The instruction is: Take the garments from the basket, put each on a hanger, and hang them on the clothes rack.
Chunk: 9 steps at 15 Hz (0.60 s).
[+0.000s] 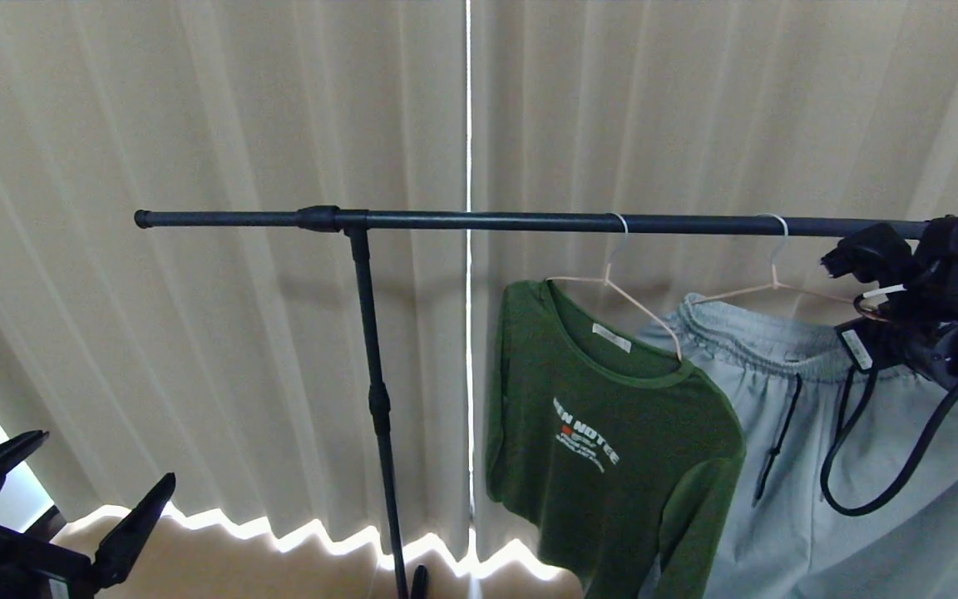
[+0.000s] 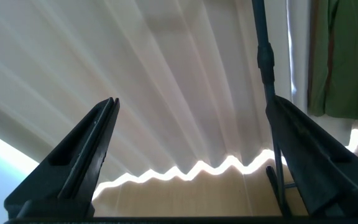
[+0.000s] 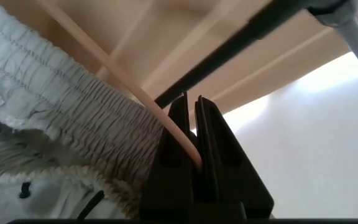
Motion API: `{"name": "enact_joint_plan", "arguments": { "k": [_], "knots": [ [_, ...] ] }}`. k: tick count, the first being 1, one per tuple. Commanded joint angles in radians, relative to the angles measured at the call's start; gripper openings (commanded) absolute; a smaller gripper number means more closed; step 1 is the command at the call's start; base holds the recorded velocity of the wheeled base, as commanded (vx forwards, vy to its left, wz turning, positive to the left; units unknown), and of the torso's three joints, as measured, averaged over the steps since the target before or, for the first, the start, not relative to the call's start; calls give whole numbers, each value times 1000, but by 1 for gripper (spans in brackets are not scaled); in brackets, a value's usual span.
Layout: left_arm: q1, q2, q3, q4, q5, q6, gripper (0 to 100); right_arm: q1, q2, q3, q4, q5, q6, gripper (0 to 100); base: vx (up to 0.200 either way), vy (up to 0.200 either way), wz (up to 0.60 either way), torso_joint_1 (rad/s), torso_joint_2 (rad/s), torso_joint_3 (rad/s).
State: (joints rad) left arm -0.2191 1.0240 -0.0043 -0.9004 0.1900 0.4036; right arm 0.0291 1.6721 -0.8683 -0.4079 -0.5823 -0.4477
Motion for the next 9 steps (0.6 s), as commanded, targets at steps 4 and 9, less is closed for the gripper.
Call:
{"name": "enact_joint_plan", "arguments": {
  "k": [4, 9],
  "knots": [
    [0, 1, -3, 0, 0, 0, 100, 14, -35, 40, -8, 6, 3, 100, 0, 0, 0, 0, 0, 0],
    [-2, 4, -3, 0, 0, 1, 100, 9, -77, 221, -258, 207, 20, 100, 0, 0, 0, 0, 0, 0]
  ]
}}
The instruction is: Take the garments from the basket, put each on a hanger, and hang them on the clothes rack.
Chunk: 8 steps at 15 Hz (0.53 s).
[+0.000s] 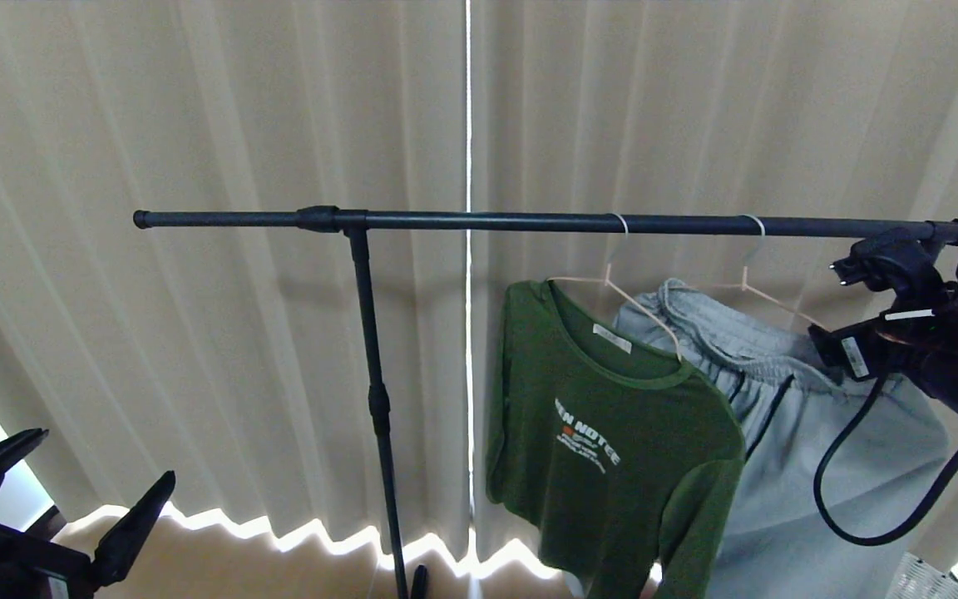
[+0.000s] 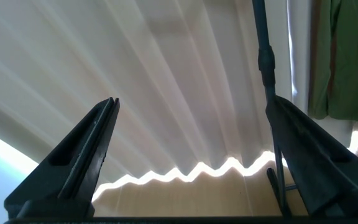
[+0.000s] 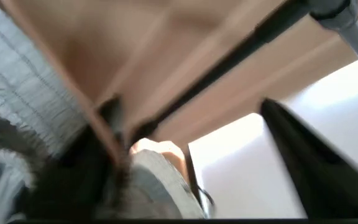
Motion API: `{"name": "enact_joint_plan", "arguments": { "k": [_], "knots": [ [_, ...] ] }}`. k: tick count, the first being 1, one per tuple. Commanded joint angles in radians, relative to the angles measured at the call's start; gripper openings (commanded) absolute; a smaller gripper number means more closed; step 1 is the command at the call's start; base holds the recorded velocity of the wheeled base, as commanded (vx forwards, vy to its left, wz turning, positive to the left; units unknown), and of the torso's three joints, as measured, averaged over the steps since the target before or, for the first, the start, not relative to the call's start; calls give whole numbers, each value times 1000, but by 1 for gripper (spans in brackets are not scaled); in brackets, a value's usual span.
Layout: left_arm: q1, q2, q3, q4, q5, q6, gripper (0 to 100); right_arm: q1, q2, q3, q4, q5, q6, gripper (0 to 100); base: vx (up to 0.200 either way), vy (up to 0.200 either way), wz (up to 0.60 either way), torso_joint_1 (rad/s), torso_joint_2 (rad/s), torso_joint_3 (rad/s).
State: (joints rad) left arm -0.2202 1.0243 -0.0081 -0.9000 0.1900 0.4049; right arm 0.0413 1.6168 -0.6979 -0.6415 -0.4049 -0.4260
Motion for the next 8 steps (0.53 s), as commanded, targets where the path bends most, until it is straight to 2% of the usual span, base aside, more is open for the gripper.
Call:
{"name": "enact_joint_plan", "arguments": {
  "k": [1, 3, 8],
  "knots": [
    [-1, 4, 0, 0, 0, 0, 100, -6, -25, 70, -49, 78, 0, 100, 0, 0, 0, 0, 0, 0],
    [-1, 2, 0, 0, 0, 0, 100, -8, -25, 87, -72, 140, 0, 100, 0, 0, 0, 0, 0, 0],
    [-1, 2, 3, 0, 0, 0, 100, -8, -35, 100, -72, 192, 30, 100, 0, 0, 0, 0, 0, 0]
  ]
}}
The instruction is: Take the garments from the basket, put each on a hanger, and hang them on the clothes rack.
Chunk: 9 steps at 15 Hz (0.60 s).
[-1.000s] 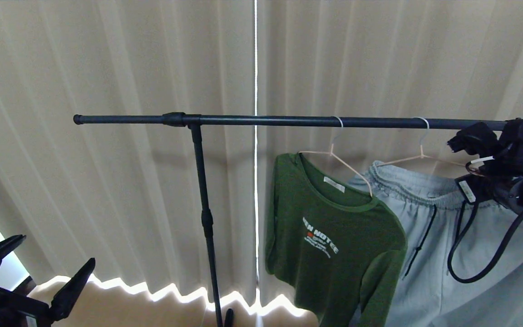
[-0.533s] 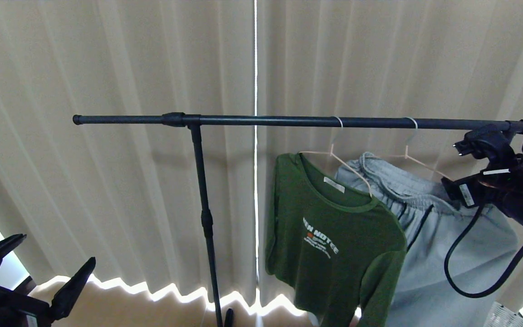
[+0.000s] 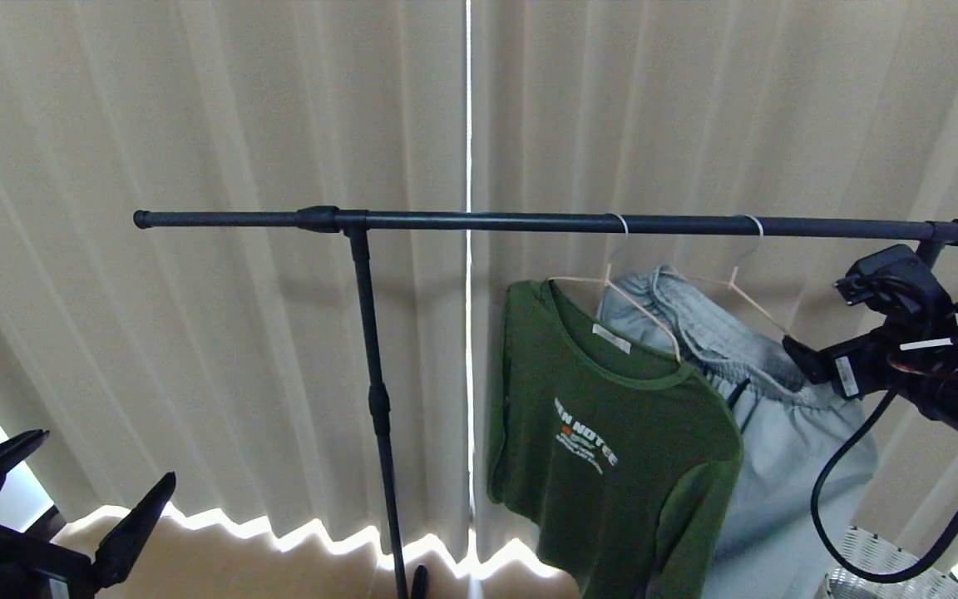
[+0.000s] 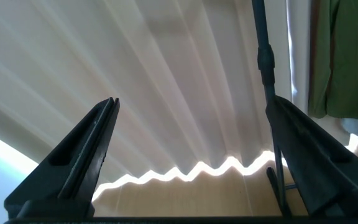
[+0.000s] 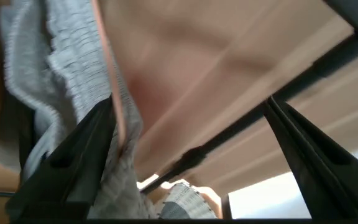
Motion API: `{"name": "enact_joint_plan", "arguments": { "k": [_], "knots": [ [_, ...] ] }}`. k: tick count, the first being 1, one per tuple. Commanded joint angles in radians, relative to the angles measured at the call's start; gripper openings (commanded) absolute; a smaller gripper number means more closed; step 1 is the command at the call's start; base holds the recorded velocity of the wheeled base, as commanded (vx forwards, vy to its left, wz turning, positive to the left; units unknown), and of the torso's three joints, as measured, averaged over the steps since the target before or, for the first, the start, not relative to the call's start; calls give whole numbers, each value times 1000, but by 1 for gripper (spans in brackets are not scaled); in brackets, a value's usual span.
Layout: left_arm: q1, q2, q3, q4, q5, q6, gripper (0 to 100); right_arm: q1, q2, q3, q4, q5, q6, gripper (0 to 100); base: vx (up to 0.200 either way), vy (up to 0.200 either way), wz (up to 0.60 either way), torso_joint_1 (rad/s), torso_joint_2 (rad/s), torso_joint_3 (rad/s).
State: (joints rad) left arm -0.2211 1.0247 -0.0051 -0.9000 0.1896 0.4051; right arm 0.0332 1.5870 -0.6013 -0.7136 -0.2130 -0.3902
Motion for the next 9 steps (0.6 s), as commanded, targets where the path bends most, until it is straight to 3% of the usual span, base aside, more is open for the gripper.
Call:
{"name": "enact_joint_plan", "arguments": {
  "k": [1, 3, 4, 5, 9],
  "knots": [
    [0, 2, 1, 0, 1, 0, 100, 4, -16, 20, 0, 4, 17, 100, 0, 0, 0, 0, 0, 0],
    [0, 0, -1, 0, 1, -2, 100, 5, -32, 44, -7, 75, 70, 100, 0, 0, 0, 0, 0, 0],
    [0, 0, -1, 0, 1, -2, 100, 5, -32, 44, -7, 75, 70, 100, 0, 0, 0, 0, 0, 0],
    [5, -9, 2, 18, 2, -9, 100, 10, -59, 94, -56, 179, 140, 100, 0, 0, 0, 0, 0, 0],
    [72, -141, 1, 127, 2, -22, 100, 10, -117, 184, -274, 259, 177, 100, 0, 0, 0, 0, 0, 0]
  ]
}}
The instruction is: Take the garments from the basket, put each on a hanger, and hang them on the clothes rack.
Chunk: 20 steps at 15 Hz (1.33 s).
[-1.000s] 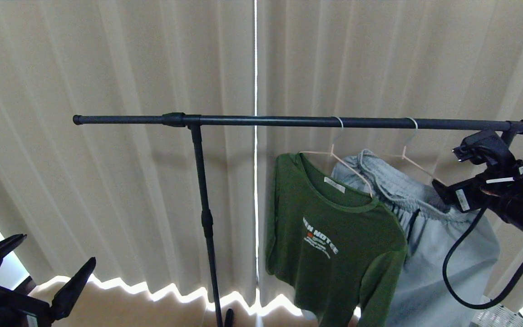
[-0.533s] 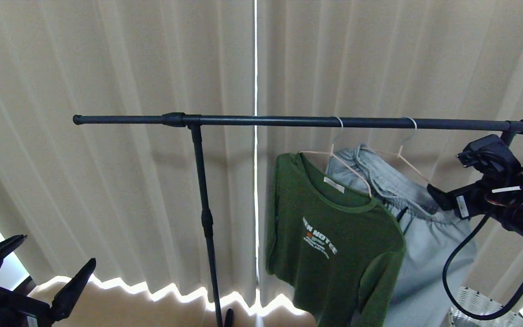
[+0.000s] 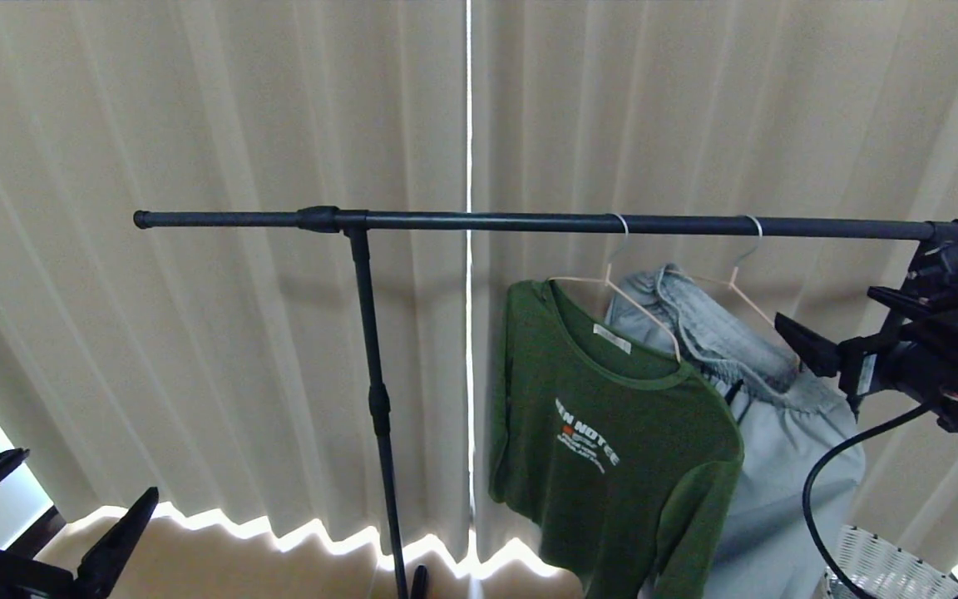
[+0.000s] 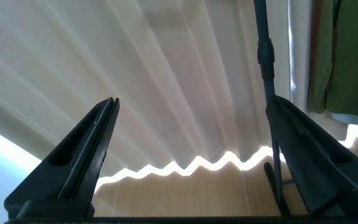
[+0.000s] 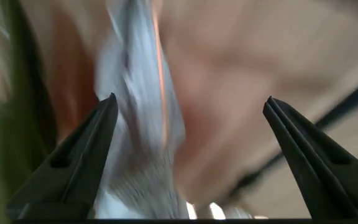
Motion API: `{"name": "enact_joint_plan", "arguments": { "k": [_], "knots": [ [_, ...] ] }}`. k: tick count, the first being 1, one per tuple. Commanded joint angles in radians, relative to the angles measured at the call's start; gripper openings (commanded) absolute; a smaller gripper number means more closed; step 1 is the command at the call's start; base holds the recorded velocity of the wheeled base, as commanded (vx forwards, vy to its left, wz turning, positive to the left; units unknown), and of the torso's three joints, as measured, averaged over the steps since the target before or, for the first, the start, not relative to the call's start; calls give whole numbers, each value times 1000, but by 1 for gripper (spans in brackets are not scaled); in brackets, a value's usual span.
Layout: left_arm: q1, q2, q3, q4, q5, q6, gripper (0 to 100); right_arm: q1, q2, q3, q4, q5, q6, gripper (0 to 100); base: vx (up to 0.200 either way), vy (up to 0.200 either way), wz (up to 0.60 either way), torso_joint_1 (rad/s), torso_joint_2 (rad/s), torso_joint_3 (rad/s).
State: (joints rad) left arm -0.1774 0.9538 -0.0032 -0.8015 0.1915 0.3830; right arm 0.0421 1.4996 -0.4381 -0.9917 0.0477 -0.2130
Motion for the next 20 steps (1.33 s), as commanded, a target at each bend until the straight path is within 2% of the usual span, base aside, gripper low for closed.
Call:
{"name": "enact_joint_plan", "arguments": {
  "k": [1, 3, 4, 5, 6, 9, 11, 12, 13, 14, 15, 16, 17, 19, 20],
  "knots": [
    [44, -102, -6, 67, 2, 4, 100, 1, -51, 88, -119, 47, 24, 100, 0, 0, 0, 0, 0, 0],
    [85, -155, -12, 107, 3, 5, 100, 1, -58, 168, -248, 66, 41, 100, 0, 0, 0, 0, 0, 0],
    [150, -213, -11, 151, 3, 4, 100, -1, -65, 248, -354, 64, 38, 100, 0, 0, 0, 0, 0, 0],
    [188, -257, -8, 200, 2, 2, 100, -1, -87, 295, -410, 66, 40, 100, 0, 0, 0, 0, 0, 0],
    [197, -280, -6, 226, 2, 2, 100, -2, -101, 311, -427, 66, 40, 100, 0, 0, 0, 0, 0, 0],
    [200, -500, -17, 518, -1, 7, 100, -7, -257, 389, -415, 60, 35, 100, 0, 0, 0, 0, 0, 0],
    [191, -595, -41, 657, -1, 13, 100, -30, -352, 438, -343, 58, 29, 100, 0, 0, 0, 0, 0, 0],
    [181, -613, -50, 697, -1, 14, 100, -45, -397, 438, -282, 58, 29, 100, 0, 0, 0, 0, 0, 0],
    [164, -653, -54, 743, -1, 14, 100, -65, -489, 432, -139, 58, 29, 100, 0, 0, 0, 0, 0, 0],
    [158, -664, -52, 752, -1, 14, 100, -70, -513, 429, -96, 58, 29, 100, 0, 0, 0, 0, 0, 0],
    [144, -705, -40, 791, -1, 14, 100, -82, -616, 407, 88, 57, 29, 100, 0, 0, 0, 0, 0, 0],
    [138, -733, -35, 812, -1, 14, 100, -90, -665, 384, 183, 57, 29, 100, 0, 0, 0, 0, 0, 0],
    [119, -791, -32, 860, -1, 13, 100, -105, -771, 317, 415, 57, 29, 100, 0, 0, 0, 0, 0, 0],
    [93, -831, -37, 880, 0, 7, 100, -108, -923, 211, 762, 58, 29, 100, 0, 0, 0, 0, 0, 0],
    [88, -845, -37, 880, 0, 2, 100, -108, -975, 182, 871, 58, 30, 100, 0, 0, 0, 0, 0, 0]
  ]
}}
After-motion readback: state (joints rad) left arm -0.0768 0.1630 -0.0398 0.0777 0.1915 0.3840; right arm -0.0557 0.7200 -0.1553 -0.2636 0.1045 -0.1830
